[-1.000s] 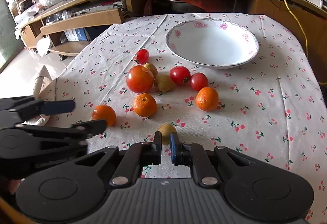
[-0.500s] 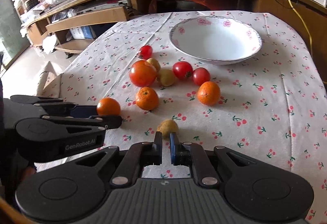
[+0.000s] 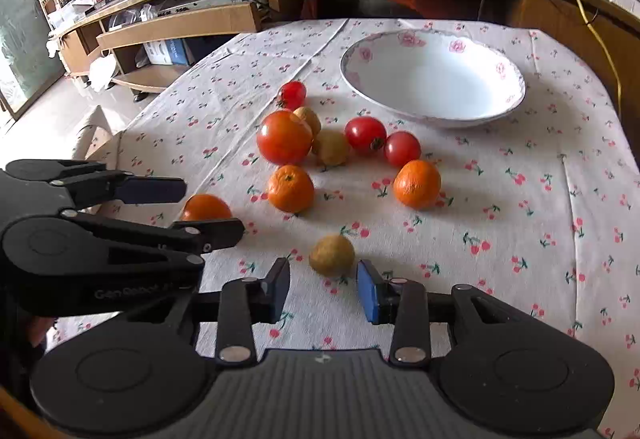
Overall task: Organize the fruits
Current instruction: 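Carry both fruits over the white bowl while the left tool releases its tangerine inside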
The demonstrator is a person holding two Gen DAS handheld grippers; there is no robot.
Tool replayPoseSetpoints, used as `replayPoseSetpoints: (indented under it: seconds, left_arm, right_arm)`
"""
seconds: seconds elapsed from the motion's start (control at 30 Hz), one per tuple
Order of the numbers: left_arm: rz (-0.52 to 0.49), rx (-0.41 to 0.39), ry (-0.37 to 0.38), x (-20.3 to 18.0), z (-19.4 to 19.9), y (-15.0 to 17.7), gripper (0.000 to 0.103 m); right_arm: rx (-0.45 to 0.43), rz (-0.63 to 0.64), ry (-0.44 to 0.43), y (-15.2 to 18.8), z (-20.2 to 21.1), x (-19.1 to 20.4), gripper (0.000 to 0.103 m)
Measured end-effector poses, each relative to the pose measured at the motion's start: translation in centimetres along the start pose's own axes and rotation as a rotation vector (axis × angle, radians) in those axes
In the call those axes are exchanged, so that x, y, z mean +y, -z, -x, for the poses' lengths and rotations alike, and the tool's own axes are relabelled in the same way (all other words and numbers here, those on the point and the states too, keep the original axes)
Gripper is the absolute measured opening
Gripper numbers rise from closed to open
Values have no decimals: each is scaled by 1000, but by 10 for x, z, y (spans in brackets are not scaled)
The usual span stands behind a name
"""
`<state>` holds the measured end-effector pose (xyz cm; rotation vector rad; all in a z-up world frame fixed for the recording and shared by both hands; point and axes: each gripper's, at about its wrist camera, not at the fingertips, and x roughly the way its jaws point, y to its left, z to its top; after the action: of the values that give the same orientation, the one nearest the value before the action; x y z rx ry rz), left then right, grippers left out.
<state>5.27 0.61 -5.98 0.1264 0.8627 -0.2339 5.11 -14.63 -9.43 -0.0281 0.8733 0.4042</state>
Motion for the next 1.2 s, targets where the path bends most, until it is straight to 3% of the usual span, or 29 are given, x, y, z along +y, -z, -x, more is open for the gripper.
replayPoseSetpoints:
  seconds: [0.17,0.23,0.37,0.57,0.93,1.2]
  left_arm:
    - [13,37,1,4,-11,2,63]
    - [12,35,6,5,-11,3,62]
    - [18,37,25,3,-9,1,41]
    - [35,36,49,-4,-2,-2,41]
    - [17,-94,40,-29,27,-57,40]
    - [-4,-110,58,-34,-18,-109,39]
  right_arm:
    - [-5,14,11,-2,-9,1,39]
    - [-7,11,24,-3,-10,2,31]
    - [-7,-23,31,-5,-8,-3,28]
    - [-31,-22,42,-7,5,-4,28]
    - [-154,-62,88,-40,49,-18,28]
    - [-168,-81,140,-84,22,-51,28]
